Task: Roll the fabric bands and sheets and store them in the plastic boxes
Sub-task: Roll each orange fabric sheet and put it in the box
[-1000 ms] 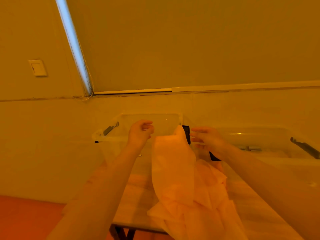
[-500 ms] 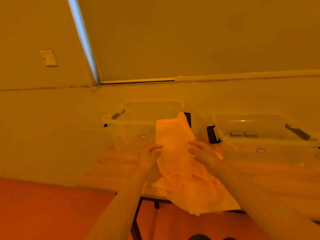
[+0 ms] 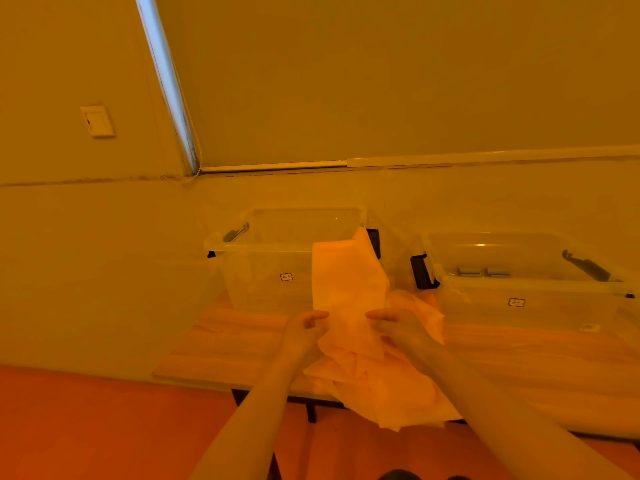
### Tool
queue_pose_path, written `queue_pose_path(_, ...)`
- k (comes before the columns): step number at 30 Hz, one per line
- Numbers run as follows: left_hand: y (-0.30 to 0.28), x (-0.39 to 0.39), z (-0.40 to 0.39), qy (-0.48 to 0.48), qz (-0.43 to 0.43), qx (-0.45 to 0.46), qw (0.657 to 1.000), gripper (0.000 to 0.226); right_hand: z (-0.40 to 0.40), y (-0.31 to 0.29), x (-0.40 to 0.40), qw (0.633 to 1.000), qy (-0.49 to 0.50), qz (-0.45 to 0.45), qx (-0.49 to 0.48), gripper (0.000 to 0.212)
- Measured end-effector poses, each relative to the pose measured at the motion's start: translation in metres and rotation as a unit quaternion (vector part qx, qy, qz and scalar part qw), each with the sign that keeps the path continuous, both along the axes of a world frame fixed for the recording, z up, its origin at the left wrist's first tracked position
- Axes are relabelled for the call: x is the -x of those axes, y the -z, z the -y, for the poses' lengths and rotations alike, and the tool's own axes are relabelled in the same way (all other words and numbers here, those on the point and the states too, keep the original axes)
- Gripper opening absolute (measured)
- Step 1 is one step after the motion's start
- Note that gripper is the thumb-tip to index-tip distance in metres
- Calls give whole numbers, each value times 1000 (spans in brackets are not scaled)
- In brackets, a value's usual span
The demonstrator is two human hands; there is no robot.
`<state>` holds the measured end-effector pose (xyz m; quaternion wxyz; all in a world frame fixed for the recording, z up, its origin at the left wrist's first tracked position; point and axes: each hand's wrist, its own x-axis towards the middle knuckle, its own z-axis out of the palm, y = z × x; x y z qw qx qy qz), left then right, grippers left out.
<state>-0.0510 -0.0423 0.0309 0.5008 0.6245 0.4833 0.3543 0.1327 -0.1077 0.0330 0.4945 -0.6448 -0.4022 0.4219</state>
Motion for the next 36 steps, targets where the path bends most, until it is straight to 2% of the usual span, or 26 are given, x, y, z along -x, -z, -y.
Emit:
queue_pose_path(2,2,2,1,16,-13,28,999,30,1,3,2,1000,2,28,10,26)
queue_pose_path(5,0,8,-1,18,-46,-1,999,29,2,5,3,999,15,50,16,25)
queue_pose_path(11,-17,18,-5,24,41,-29,998,21,1,-15,-5,995,34,77,-44,23)
queue_pose_path(16,-43,17,-9,14,100,-66,993,20,5,-44,-11,993,27,-20,-115,23)
queue_pose_path(24,-103,6,-10,22,122,-139,982,20,5,-100,-22,982,23,-74,-170,26)
queue_pose_path(32,-180,-4,-14,56,178,-167,968,21,10,-176,-31,969,-3,-65,-240,27)
queue_pose_path(36,-195,-9,-18,55,178,-182,965,21,7,-199,-27,967,-8,-57,-249,31)
